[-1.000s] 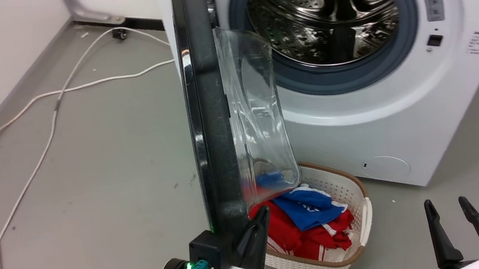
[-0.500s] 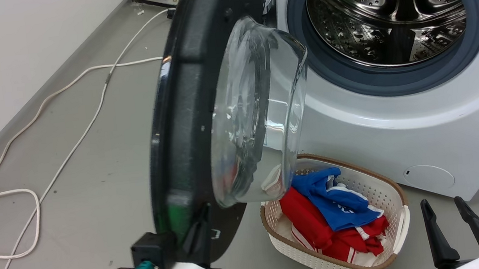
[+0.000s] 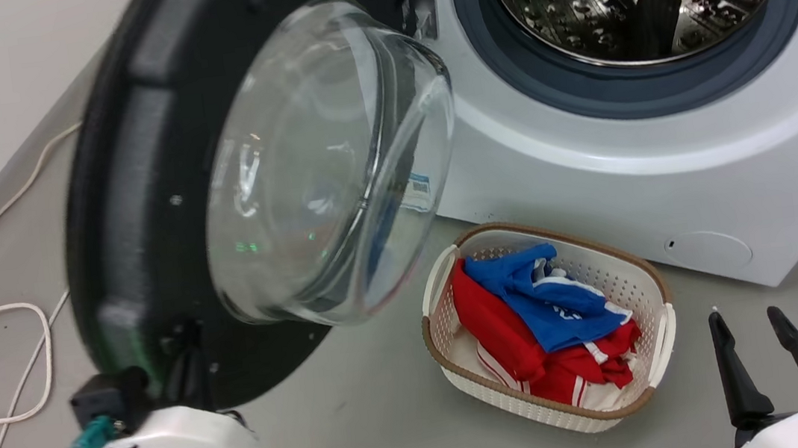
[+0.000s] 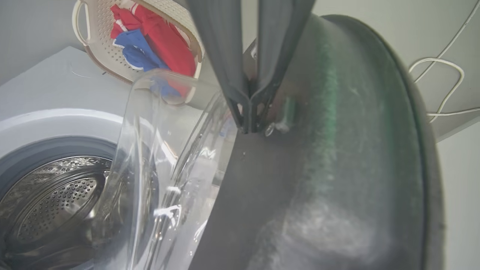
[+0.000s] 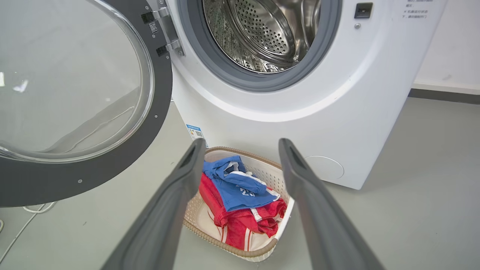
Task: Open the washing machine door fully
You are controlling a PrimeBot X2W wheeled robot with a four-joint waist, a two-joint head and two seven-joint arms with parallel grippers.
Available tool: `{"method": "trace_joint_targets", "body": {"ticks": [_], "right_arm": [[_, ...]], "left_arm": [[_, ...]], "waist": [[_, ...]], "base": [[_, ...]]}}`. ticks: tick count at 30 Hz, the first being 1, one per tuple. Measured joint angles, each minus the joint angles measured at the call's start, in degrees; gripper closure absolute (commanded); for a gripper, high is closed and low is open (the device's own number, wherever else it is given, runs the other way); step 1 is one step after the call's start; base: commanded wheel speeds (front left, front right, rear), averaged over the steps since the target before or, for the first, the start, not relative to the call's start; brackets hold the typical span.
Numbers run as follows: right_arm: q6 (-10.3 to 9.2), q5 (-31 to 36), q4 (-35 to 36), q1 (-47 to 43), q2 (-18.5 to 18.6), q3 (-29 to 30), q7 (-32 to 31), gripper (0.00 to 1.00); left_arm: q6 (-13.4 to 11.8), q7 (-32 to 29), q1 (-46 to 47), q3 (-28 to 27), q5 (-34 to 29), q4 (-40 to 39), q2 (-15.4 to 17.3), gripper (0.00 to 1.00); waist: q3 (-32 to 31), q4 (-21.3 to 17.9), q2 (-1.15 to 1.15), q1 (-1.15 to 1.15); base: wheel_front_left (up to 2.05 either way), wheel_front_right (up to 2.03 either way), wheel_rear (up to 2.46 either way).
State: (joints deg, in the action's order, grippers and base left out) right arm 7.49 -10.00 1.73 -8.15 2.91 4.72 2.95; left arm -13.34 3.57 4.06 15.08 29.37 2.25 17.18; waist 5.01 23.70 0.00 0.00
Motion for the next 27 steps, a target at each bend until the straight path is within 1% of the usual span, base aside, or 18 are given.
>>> {"method": "trace_joint_targets", "body": {"ticks": [8, 14, 23, 24, 27], "right_arm": [[0.0, 1.2, 1.8, 1.2, 0.0, 0.4, -1.3, 0.0], [0.0, 1.8, 2.6, 2.3, 0.0, 0.5, -2.3, 0.0], [0.0, 2.2, 3.2, 3.7, 0.3, 0.0, -3.0, 0.0], [0.0, 2.2, 3.1, 4.0, 0.4, 0.1, -3.0, 0.0], [0.0, 2.2, 3.1, 4.1, 0.5, 0.2, -3.0, 0.0]], "left_arm": [[0.9, 3.0, 3.2, -6.5, 3.3, 5.1, 3.1, 1.0], [2.8, 4.7, 7.3, -10.1, 5.3, 10.9, 5.7, 1.0], [6.4, 5.2, 14.6, -11.3, 6.3, 18.9, 9.3, 1.0], [7.2, 5.3, 15.6, -11.6, 6.7, 20.5, 9.9, 1.0], [7.8, 5.4, 16.7, -11.9, 6.8, 22.1, 10.5, 1.0]], "waist": [[3.6, -1.2, 0.0, 0.0], [5.6, -1.4, 0.0, 0.0], [7.3, -1.9, 0.0, 0.0], [7.6, -2.1, 0.0, 0.0], [7.9, -2.3, 0.0, 0.0]], "base": [[0.0, 0.0, 0.0], [0.0, 0.0, 0.0], [0.0, 0.0, 0.0], [0.0, 0.0, 0.0], [0.0, 0.0, 0.0]]}}
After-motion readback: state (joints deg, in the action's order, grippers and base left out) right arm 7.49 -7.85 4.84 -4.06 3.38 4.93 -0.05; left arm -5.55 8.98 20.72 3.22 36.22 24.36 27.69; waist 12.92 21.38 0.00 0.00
